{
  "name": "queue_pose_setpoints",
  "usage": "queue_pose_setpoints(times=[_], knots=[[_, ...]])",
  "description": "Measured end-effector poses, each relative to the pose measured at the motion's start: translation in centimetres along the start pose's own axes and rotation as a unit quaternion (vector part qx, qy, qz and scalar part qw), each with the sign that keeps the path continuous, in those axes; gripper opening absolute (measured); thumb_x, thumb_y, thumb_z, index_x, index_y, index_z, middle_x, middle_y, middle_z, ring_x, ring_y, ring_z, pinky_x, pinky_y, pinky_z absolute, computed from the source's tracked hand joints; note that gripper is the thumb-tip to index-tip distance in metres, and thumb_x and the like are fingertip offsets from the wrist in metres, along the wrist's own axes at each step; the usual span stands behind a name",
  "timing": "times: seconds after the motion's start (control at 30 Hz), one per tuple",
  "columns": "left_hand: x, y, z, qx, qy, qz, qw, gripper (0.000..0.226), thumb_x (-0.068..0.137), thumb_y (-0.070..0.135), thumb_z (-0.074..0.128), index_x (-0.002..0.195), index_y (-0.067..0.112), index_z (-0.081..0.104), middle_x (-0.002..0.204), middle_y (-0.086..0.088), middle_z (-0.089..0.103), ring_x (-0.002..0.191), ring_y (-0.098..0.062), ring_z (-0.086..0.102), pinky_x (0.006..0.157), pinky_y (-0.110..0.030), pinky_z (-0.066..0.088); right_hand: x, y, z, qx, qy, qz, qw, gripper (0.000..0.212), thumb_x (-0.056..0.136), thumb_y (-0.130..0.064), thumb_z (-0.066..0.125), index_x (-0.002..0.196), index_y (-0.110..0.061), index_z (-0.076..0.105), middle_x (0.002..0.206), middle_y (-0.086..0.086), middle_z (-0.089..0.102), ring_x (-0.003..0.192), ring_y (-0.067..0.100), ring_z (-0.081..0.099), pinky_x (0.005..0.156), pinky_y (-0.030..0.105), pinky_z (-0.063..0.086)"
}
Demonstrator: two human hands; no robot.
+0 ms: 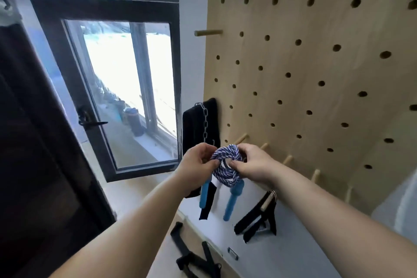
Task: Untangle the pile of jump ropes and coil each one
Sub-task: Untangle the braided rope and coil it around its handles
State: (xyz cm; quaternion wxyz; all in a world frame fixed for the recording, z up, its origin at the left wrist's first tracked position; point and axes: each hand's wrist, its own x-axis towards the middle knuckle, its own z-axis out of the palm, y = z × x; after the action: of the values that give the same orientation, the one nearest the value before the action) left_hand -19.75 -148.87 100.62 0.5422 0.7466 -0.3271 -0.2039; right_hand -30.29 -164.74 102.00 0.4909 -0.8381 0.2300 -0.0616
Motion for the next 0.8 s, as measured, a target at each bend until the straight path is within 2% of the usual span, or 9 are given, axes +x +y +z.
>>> queue_pose_setpoints(times=[0.1,0.2,0.3,0.37,0.43,0.53,0.6,0.7,0.8], knots=[[3.7,-1.2,1.4,0.016,-0.01,-0.018,1.0,0.027,0.094,0.005,0.066,0.12,0.012,0.063,0.106,0.001,0.072,0.1,-0.013,0.07,0.089,-0.025,0.058,3.0,0.8,0.0,-0.024,0.038,0.046,0.998,0.025,0.095,-0.018,0.067,0.119,-0.023,0.064,0.108,0.0,0.073,0.102,0.02,0.07,0.092,0.041,0.059],[6.6,-1.3,1.5,0.041,-0.042,-0.03,0.998,0.03,0.095,0.005,0.062,0.124,0.013,0.059,0.107,0.002,0.069,0.098,-0.009,0.067,0.079,-0.014,0.055,5.0,0.7,-0.6,-0.046,0.046,0.071,0.995,0.019,0.097,-0.015,0.065,0.116,-0.019,0.064,0.104,0.001,0.071,0.093,0.016,0.068,0.068,0.024,0.052],[8.5,-1.4,0.9,0.067,-0.075,-0.052,0.994,0.032,0.094,0.008,0.063,0.124,0.017,0.057,0.109,-0.002,0.069,0.1,-0.014,0.067,0.081,-0.022,0.059,6.4,0.5,-0.9,-0.073,0.029,0.089,0.993,0.023,0.096,-0.013,0.066,0.119,-0.014,0.064,0.106,0.005,0.071,0.095,0.018,0.067,0.073,0.027,0.051],[9.3,-1.6,0.7,0.091,-0.096,-0.056,0.99,0.032,0.093,0.008,0.065,0.122,0.017,0.057,0.11,-0.003,0.069,0.102,-0.019,0.069,0.085,-0.03,0.061,7.0,0.2,-1.0,-0.106,0.012,0.093,0.99,0.023,0.094,-0.015,0.068,0.117,-0.013,0.065,0.102,0.004,0.071,0.092,0.016,0.066,0.067,0.023,0.046],[10.0,-1.9,0.5,0.118,-0.11,-0.047,0.986,0.033,0.092,0.007,0.065,0.121,0.017,0.056,0.109,-0.004,0.069,0.099,-0.016,0.068,0.083,-0.027,0.06,7.6,-0.1,-1.1,-0.138,-0.013,0.105,0.985,0.024,0.092,-0.019,0.07,0.113,-0.011,0.062,0.101,0.006,0.069,0.09,0.017,0.065,0.064,0.023,0.046],[10.8,-2.4,0.4,0.128,-0.109,-0.036,0.985,0.033,0.091,0.004,0.065,0.12,0.016,0.058,0.109,-0.001,0.069,0.098,-0.013,0.067,0.081,-0.022,0.059,8.6,-0.6,-1.1,-0.192,-0.033,0.128,0.973,0.034,0.085,-0.023,0.071,0.114,-0.014,0.054,0.107,0.011,0.066,0.094,0.025,0.068,0.086,0.04,0.058],[11.5,-3.0,0.5,0.126,-0.103,-0.033,0.986,0.034,0.089,0.002,0.067,0.118,0.018,0.06,0.109,0.0,0.069,0.101,-0.014,0.068,0.088,-0.029,0.06,9.2,-0.6,-1.1,-0.199,-0.039,0.145,0.969,0.034,0.085,-0.016,0.07,0.113,-0.013,0.051,0.11,0.015,0.064,0.086,0.029,0.073,0.078,0.045,0.064],[12.6,-3.6,0.9,0.126,-0.094,-0.014,0.987,0.034,0.086,0.001,0.069,0.115,0.018,0.062,0.108,0.002,0.071,0.102,-0.013,0.069,0.092,-0.036,0.06,9.9,-0.8,-1.4,-0.267,-0.021,0.131,0.954,0.024,0.083,-0.012,0.067,0.104,-0.013,0.055,0.104,0.015,0.063,0.063,0.029,0.075,0.052,0.037,0.062],[13.9,-3.8,1.4,0.125,-0.09,-0.005,0.988,0.035,0.084,0.004,0.072,0.115,0.018,0.065,0.106,0.004,0.074,0.099,-0.011,0.071,0.093,-0.037,0.06,10.3,-0.8,-2.5,-0.385,0.03,0.1,0.917,0.02,0.076,-0.023,0.067,0.094,-0.026,0.059,0.094,0.002,0.068,0.076,0.028,0.071,0.063,0.035,0.058]])
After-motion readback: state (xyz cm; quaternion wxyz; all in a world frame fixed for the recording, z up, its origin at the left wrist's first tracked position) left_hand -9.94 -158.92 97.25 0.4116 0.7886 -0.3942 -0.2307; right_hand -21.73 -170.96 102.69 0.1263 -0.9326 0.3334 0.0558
